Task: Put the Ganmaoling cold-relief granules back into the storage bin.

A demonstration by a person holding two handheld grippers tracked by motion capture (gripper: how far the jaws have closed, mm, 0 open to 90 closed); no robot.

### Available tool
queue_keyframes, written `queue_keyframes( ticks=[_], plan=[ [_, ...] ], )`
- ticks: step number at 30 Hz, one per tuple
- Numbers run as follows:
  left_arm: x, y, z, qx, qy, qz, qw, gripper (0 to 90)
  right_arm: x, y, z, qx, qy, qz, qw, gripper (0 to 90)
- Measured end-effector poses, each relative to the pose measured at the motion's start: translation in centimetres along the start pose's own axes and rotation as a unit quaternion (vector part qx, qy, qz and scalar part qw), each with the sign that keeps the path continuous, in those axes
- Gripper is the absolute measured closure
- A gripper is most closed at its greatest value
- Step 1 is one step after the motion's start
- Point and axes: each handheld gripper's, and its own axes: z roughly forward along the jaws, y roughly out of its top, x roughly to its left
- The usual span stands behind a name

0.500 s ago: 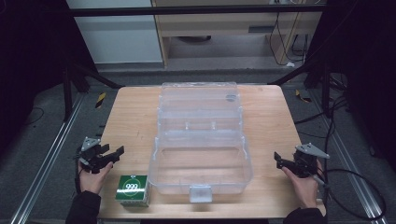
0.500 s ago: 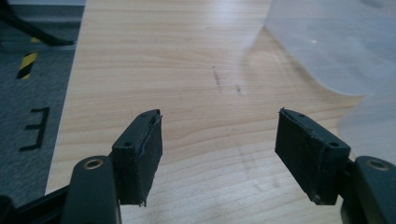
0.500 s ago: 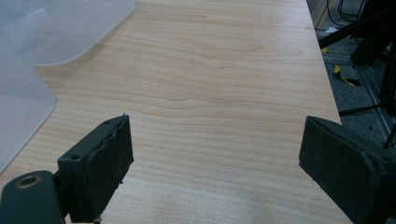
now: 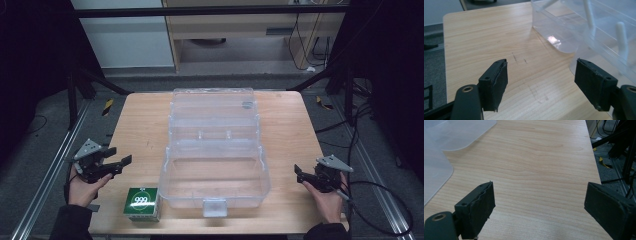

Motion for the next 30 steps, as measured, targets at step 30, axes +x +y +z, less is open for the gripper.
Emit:
queue_keyframes(
  ticks=[30],
  plan=[
    [-2.3, 3.6, -1.5, 0.117, -0.140, 0.173, 0.9677, 21.8, 0.1, -0.2, -0.1, 0.007, 0.008, -0.009, 0.9999, 7.0]
  ],
)
